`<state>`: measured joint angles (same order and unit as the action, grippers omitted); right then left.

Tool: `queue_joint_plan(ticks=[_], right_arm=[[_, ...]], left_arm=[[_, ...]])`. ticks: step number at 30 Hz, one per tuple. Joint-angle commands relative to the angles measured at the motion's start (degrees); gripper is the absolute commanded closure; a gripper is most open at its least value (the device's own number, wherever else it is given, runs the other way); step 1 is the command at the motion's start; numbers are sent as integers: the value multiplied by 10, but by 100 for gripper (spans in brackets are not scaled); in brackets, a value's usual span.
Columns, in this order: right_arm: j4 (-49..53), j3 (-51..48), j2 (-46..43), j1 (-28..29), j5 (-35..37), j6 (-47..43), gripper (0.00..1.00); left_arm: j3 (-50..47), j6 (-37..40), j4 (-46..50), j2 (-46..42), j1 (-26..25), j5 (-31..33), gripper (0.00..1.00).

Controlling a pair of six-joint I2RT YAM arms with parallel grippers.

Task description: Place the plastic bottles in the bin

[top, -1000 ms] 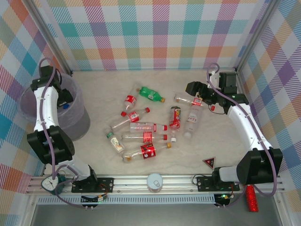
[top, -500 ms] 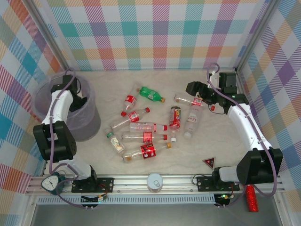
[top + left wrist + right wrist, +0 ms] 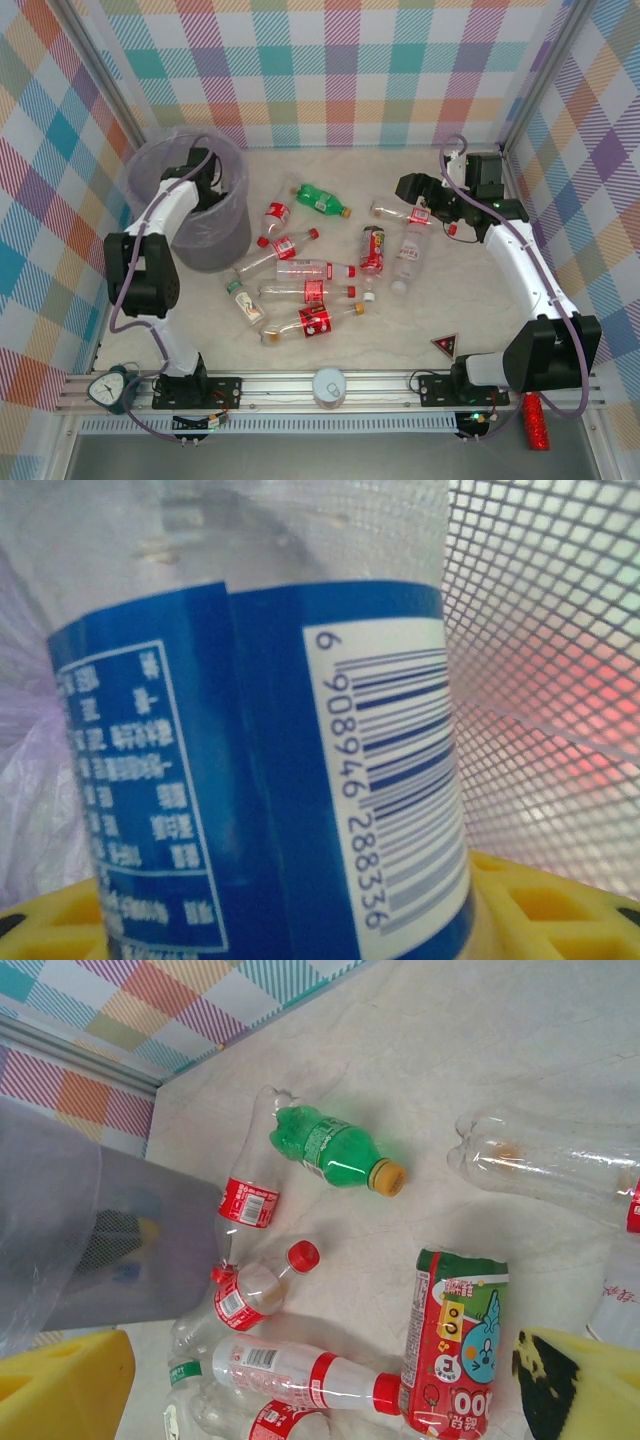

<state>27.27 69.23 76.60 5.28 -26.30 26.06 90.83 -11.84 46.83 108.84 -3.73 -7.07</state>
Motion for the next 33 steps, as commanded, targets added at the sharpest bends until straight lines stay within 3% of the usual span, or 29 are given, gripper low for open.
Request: queue_joint_plan(ticks=[1,10,14,23,28,33], right_arm=[[9,9,-7,1,6,-11,3],[6,12,5,1,2,-12,3],[6,13,8,1,-1,-13,3],[19,14,5,-1,17,-20,3],[32,16,-5,-5,26,-25,3],[44,12,-8,-19,32,-30,3]], left_arm=[[59,5,5,17,-8,-7,100],[41,48,56,-2,22,25,100],[32,50,60,-2,22,29,72],[42,52,73,-12,22,44,33],[48,55,76,-15,22,51,20],[58,55,81,-24,22,53,17]])
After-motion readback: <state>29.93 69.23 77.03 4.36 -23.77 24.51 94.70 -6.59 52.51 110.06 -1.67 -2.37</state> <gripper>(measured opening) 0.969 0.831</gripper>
